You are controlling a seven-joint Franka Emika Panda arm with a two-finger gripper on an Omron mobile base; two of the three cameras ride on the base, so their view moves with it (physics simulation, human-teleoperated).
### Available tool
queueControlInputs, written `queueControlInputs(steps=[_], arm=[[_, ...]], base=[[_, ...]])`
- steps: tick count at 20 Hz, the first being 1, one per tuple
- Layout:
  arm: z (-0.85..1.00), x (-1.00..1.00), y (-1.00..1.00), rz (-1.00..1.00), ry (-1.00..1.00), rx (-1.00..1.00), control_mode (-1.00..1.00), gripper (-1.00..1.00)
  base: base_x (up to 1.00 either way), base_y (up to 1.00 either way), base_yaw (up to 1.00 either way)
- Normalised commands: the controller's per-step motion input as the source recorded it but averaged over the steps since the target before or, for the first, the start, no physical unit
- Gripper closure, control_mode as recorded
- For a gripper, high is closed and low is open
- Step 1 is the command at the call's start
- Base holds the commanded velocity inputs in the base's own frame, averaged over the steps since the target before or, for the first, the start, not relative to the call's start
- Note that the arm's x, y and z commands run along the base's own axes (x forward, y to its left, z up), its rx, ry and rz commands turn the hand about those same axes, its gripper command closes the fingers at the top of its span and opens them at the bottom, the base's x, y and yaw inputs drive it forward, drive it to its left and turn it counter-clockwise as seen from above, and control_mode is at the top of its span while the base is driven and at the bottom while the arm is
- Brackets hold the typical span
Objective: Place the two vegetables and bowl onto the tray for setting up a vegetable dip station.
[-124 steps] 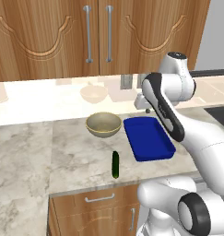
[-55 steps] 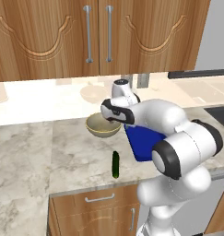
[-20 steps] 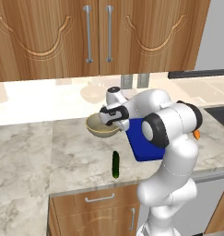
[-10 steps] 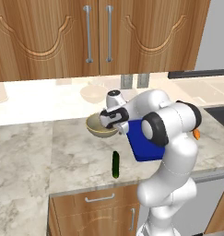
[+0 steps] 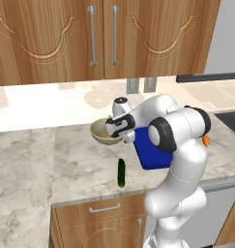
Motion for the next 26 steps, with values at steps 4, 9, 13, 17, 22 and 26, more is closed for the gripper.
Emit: queueControlInputs(steps=[4,9,13,17,22,26], arm=[[0.00,0.00,0.00,0.00,0.00,0.00,-1.00,1.00],[0.00,0.00,0.00,0.00,0.00,0.00,-1.00,1.00],[0.08,-0.04,-0.09,0.00,-0.01,0.00,-1.00,1.00],[0.26,-0.11,-0.18,0.00,-0.02,0.00,-1.00,1.00],[0.31,-0.14,-0.11,0.00,0.00,0.00,-1.00,1.00],[0.27,-0.28,-0.15,0.00,-0.02,0.02,-1.00,1.00]], base=[[0.00,0.00,0.00],[0.00,0.00,0.00],[0.00,0.00,0.00],[0.00,0.00,0.00],[0.00,0.00,0.00],[0.00,0.00,0.00]])
